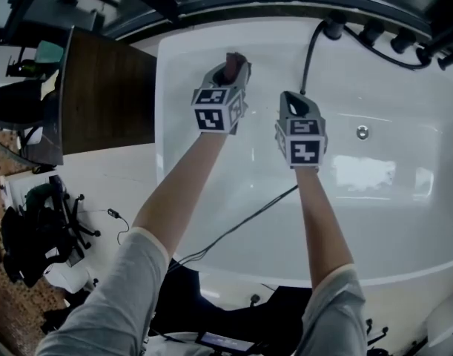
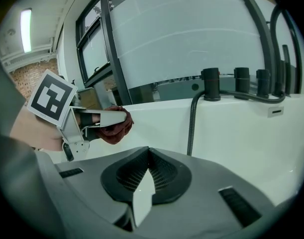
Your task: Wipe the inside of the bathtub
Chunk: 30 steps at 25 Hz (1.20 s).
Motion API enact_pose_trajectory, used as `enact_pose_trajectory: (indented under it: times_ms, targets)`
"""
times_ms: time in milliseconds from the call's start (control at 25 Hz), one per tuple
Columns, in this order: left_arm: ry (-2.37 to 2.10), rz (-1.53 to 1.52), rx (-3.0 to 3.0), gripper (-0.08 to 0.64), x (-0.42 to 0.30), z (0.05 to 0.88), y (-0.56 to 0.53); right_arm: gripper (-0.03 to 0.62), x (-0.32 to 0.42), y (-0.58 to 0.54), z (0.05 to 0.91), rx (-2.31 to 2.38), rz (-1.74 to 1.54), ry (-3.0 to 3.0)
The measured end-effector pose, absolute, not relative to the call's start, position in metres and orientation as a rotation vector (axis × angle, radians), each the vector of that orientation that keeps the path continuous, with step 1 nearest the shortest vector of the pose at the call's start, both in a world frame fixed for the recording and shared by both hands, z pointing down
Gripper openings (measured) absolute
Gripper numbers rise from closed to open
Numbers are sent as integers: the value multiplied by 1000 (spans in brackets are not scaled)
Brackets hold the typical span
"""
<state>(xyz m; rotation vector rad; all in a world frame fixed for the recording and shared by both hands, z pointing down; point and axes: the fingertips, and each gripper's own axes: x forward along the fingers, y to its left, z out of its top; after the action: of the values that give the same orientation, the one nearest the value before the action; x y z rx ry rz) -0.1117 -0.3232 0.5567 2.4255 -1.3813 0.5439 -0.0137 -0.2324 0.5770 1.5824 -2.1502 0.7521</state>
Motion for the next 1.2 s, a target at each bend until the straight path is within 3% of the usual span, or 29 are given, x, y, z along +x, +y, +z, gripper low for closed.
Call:
enact_pose_trajectory:
  times_ms: [560,920,1200]
  targets:
    - [-1431,519,2490,98,-97,580,-360,9,-3,-253,611,1634,791,-2165]
    - [-1275,478,2636,98,-11,573,-349,9,24,-239,626,1668,806,-2110]
    - [-1292,542,2655,94,-41,580,-350,9,29,-233,634,1679,825,-2095]
